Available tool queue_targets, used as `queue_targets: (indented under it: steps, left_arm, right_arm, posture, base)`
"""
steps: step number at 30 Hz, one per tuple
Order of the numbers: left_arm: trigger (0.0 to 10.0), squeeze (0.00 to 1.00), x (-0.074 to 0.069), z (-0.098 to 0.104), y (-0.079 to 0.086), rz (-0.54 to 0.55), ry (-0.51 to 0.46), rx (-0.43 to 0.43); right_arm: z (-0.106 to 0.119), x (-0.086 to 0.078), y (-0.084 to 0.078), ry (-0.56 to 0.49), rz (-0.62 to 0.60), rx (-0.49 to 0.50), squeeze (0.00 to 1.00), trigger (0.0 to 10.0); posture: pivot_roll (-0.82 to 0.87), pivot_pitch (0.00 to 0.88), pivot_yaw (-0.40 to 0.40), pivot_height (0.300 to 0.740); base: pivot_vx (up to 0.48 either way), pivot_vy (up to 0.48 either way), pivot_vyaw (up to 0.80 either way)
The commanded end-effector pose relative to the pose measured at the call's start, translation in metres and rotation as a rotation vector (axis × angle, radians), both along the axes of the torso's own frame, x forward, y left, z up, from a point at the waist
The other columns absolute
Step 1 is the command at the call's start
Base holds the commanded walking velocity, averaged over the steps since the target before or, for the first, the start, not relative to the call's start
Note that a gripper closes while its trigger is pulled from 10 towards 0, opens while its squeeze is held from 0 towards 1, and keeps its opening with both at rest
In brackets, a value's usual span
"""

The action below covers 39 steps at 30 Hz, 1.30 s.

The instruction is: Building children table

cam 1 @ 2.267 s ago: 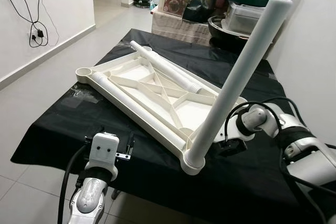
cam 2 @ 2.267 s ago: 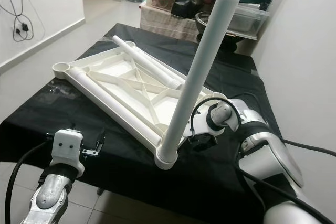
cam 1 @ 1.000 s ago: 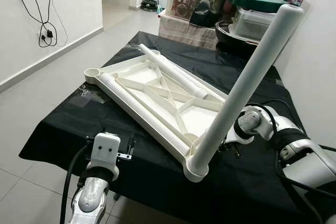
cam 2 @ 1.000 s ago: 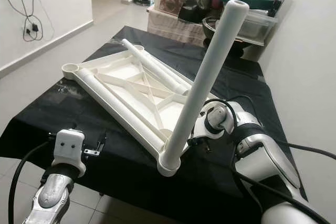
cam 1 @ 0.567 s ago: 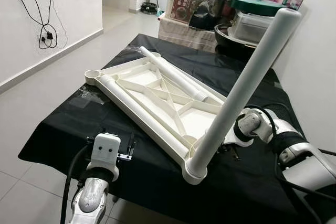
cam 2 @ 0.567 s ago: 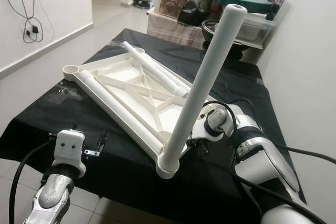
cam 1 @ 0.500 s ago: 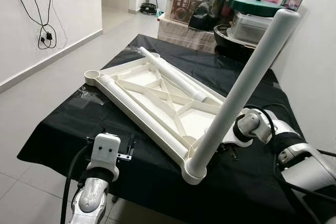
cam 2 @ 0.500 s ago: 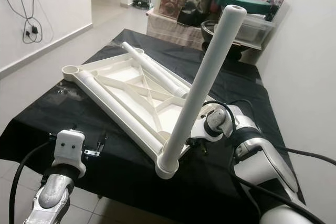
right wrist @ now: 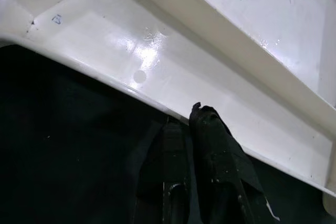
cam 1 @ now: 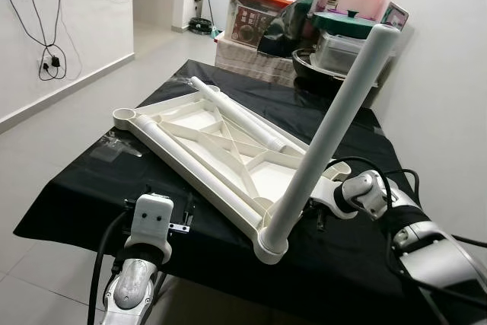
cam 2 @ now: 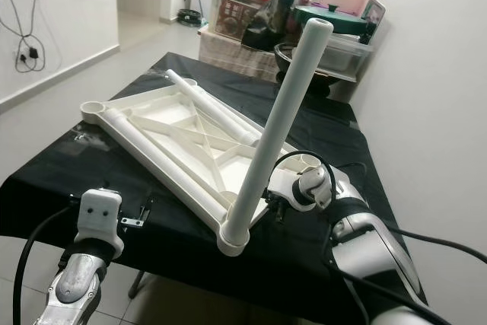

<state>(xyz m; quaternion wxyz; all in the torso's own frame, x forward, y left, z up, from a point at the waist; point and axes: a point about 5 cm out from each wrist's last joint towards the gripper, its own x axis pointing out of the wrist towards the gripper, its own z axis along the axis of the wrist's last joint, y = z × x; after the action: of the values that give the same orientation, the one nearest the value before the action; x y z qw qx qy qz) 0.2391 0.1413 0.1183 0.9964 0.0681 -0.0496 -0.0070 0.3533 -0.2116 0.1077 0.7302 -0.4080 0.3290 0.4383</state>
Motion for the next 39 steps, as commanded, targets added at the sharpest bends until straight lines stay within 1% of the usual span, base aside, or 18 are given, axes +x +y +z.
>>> queue_targets:
  steps: [1, 2, 4, 5, 6, 7, 10, 11, 12, 21, 26, 27, 29, 32, 34, 35, 38, 39]
  left_arm:
    - [10.0, 0.0, 0.0, 0.0, -0.003, -0.012, -0.005, -0.004]
    - [10.0, 0.0, 0.0, 0.0, -0.004, -0.013, -0.005, -0.003]
    - [10.0, 0.0, 0.0, 0.0, -0.004, -0.014, -0.005, -0.003]
    - [10.0, 0.0, 0.0, 0.0, -0.004, -0.014, -0.005, -0.002]
    - [10.0, 0.0, 0.0, 0.0, -0.004, -0.014, -0.005, -0.002]
    - [10.0, 0.0, 0.0, 0.0, -0.003, -0.012, -0.005, 0.0]
    - [10.0, 0.0, 0.001, 0.0, -0.003, -0.01, -0.006, 0.003]
    - [10.0, 0.0, 0.001, 0.0, -0.003, -0.01, -0.006, 0.004]
    - [10.0, 0.0, 0.001, 0.0, -0.003, -0.01, -0.006, 0.004]
    - [10.0, 0.0, 0.001, 0.001, -0.004, -0.01, -0.009, 0.003]
    - [10.0, 0.0, 0.001, 0.001, -0.004, -0.007, -0.008, 0.0]
    - [10.0, 0.0, 0.001, 0.0, -0.005, -0.008, -0.008, 0.0]
    - [10.0, 0.0, 0.001, 0.0, -0.005, -0.009, -0.007, -0.001]
    - [10.0, 0.0, 0.001, 0.0, -0.006, -0.009, -0.007, -0.001]
    - [10.0, 0.0, 0.0, 0.0, -0.006, -0.007, -0.006, -0.004]
    - [10.0, 0.0, 0.0, 0.0, -0.006, -0.007, -0.006, -0.004]
    - [10.0, 0.0, 0.0, -0.001, -0.007, -0.008, -0.001, -0.009]
    - [10.0, 0.0, 0.0, -0.001, -0.007, -0.009, 0.001, -0.011]
  right_arm:
    - [-0.029, -0.021, 0.004, 0.134, 0.073, 0.008, 0.0, 0.0]
    - [-0.028, -0.021, 0.007, 0.102, 0.145, -0.002, 0.0, 0.0]
    - [-0.027, -0.021, 0.009, 0.084, 0.175, -0.002, 0.0, 0.0]
    - [-0.024, -0.02, 0.012, 0.057, 0.206, 0.006, 0.0, 6.3]
    - [-0.024, -0.02, 0.012, 0.057, 0.206, 0.006, 0.0, 6.3]
    - [-0.021, -0.018, 0.016, 0.015, 0.249, 0.004, 0.0, 10.0]
    - [-0.017, -0.016, 0.02, -0.027, 0.297, -0.013, 0.04, 10.0]
    - [-0.016, -0.016, 0.02, -0.026, 0.31, -0.033, 0.68, 10.0]
    - [-0.016, -0.015, 0.019, -0.014, 0.316, -0.05, 1.0, 10.0]
    - [-0.014, -0.013, 0.013, 0.01, 0.315, -0.13, 1.0, 10.0]
    - [-0.009, -0.006, 0.015, -0.057, 0.318, -0.191, 1.0, 10.0]
    - [-0.009, -0.006, 0.014, -0.049, 0.328, -0.212, 0.0, 10.0]
    - [-0.008, -0.006, 0.01, -0.003, 0.309, -0.256, 0.0, 10.0]
    - [-0.007, -0.005, 0.009, 0.015, 0.291, -0.264, 0.0, 10.0]
    - [-0.007, -0.006, 0.004, 0.084, 0.252, -0.284, 0.0, 10.0]
    - [-0.007, -0.006, 0.004, 0.084, 0.252, -0.284, 0.0, 10.0]
    - [-0.006, -0.008, 0.0, 0.197, 0.214, -0.291, 0.0, 10.0]
    - [-0.006, -0.008, 0.0, 0.211, 0.205, -0.29, 0.0, 8.7]
  posture:
    - [0.07, 0.0, -0.179, 0.74]
    - [0.07, 0.0, -0.179, 0.74]
    - [0.07, 0.0, -0.179, 0.74]
    - [0.08, 0.0, -0.179, 0.74]
    - [0.08, 0.0, -0.179, 0.74]
    - [0.08, 0.0, -0.179, 0.74]
    - [0.08, 0.0, -0.182, 0.74]
    - [0.08, 0.0, -0.182, 0.74]
    - [0.09, 0.0, -0.183, 0.74]
    - [0.08, 0.0, -0.186, 0.74]
    - [0.08, 0.0, -0.188, 0.74]
    - [0.08, 0.0, -0.19, 0.74]
    - [0.08, 0.0, -0.194, 0.74]
    - [0.08, 0.0, -0.194, 0.74]
    - [0.08, 0.0, -0.198, 0.74]
    - [0.08, 0.0, -0.198, 0.74]
    - [0.08, 0.0, -0.201, 0.74]
    - [0.08, 0.0, -0.201, 0.74]
  base:
    - [0.0, 0.0, 0.0]
    - [0.0, 0.0, 0.0]
    - [0.0, 0.0, 0.0]
    - [0.0, 0.0, 0.0]
    - [0.0, 0.0, 0.0]
    - [0.0, 0.0, 0.0]
    - [0.0, 0.0, 0.0]
    - [0.0, 0.0, 0.0]
    - [0.0, 0.0, 0.0]
    - [0.0, 0.0, 0.0]
    - [0.0, 0.0, 0.0]
    - [0.0, 0.0, 0.0]
    - [0.0, 0.0, 0.0]
    - [0.0, 0.0, 0.0]
    - [0.0, 0.0, 0.0]
    - [0.0, 0.0, 0.0]
    - [0.0, 0.0, 0.0]
    - [0.0, 0.0, 0.0]
